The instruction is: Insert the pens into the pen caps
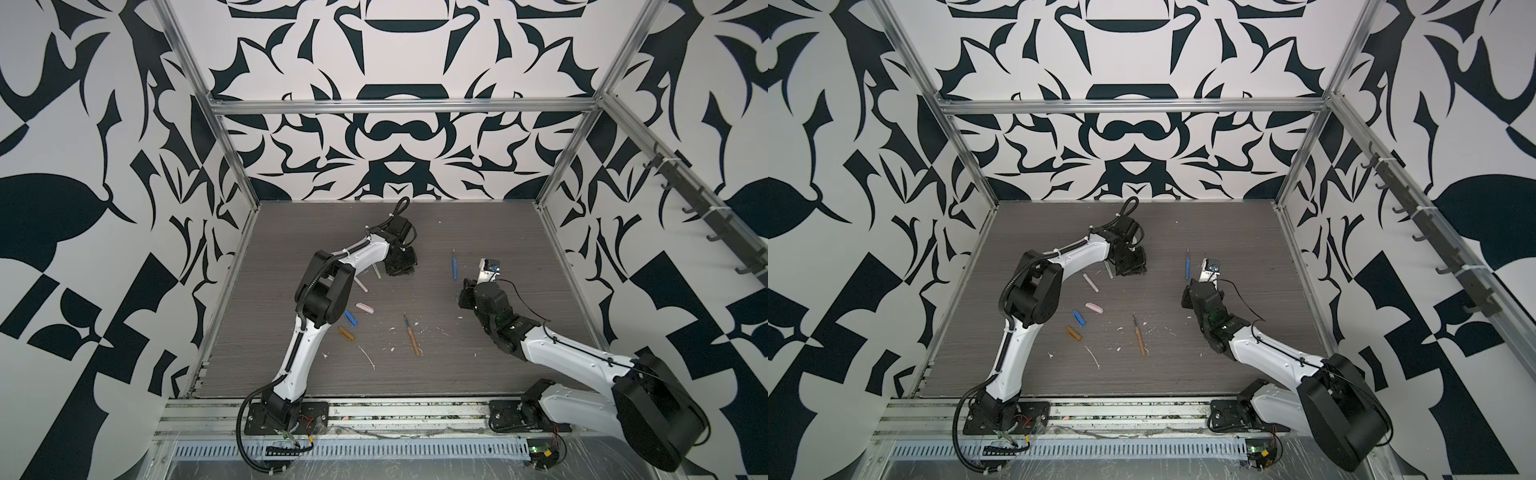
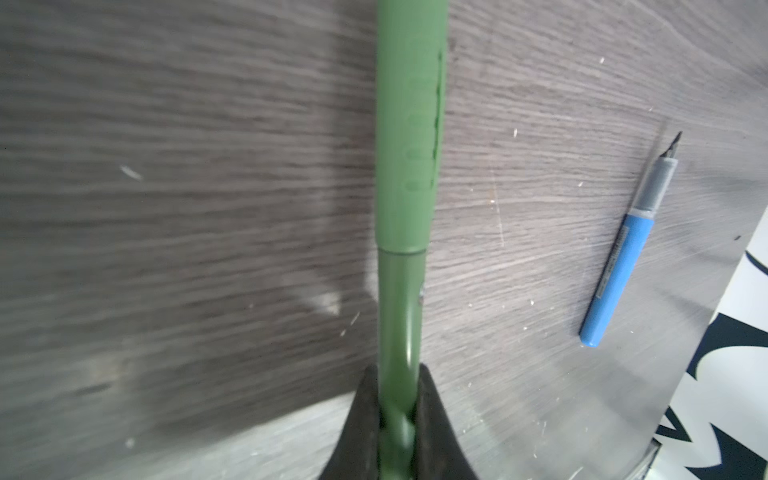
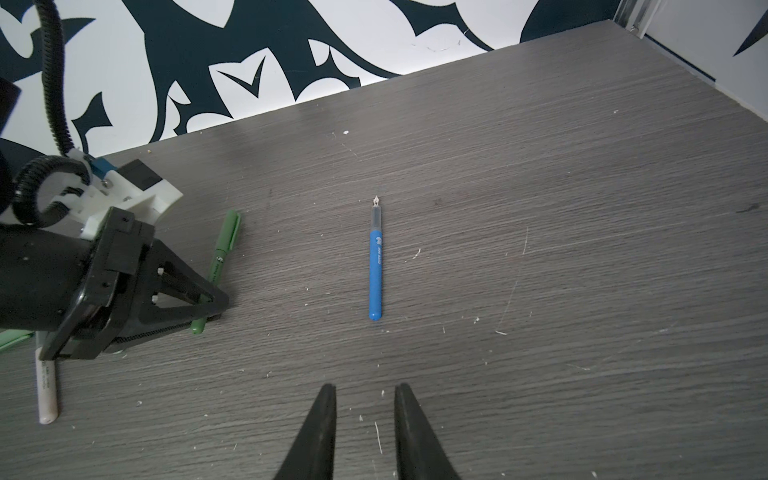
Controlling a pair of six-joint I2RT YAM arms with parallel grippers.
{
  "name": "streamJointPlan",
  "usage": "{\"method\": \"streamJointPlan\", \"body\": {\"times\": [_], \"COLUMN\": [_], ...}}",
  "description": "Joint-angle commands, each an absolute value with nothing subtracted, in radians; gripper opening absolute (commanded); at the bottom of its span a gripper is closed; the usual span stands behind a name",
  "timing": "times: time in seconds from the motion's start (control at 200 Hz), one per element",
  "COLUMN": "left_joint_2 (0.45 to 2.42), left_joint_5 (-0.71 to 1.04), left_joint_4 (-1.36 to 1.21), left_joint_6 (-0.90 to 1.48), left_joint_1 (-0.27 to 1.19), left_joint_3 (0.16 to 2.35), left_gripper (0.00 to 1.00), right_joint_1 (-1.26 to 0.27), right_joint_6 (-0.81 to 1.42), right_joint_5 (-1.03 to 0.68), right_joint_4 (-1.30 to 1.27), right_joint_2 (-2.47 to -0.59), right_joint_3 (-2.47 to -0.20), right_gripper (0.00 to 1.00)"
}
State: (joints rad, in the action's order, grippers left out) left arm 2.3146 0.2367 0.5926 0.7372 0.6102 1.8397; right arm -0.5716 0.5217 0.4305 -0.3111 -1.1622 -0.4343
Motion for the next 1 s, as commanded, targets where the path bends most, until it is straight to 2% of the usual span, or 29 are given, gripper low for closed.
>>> {"method": "streamJointPlan", "body": {"times": [0.0, 0.21, 0.52, 0.715, 0.995], "left_joint_2": [2.317, 2.295, 2.173, 1.916, 1.474], "left_joint_5": [0.248, 0.254, 0.231, 0.141, 0.015], "left_joint_4": [0.659, 0.666, 0.707, 0.666, 0.488], "left_joint_6": [0.698, 0.692, 0.599, 0.531, 0.565], "left_joint_1": [0.605, 0.602, 0.601, 0.600, 0.550], "left_joint_3": [1.848, 1.856, 1.846, 1.684, 1.234], "left_gripper": [0.18, 0.25, 0.29, 0.36, 0.35], "right_joint_1": [-0.574, -0.573, -0.572, -0.573, -0.574], "right_joint_6": [0.531, 0.529, 0.523, 0.526, 0.526], "right_joint_5": [0.427, 0.411, 0.397, 0.386, 0.333], "right_joint_4": [-0.332, -0.334, -0.330, -0.321, -0.315], "right_joint_2": [-1.161, -1.172, -1.160, -1.167, -1.213], "right_joint_3": [-0.462, -0.467, -0.466, -0.473, -0.501], "right_gripper": [0.28, 0.28, 0.28, 0.27, 0.23]}}
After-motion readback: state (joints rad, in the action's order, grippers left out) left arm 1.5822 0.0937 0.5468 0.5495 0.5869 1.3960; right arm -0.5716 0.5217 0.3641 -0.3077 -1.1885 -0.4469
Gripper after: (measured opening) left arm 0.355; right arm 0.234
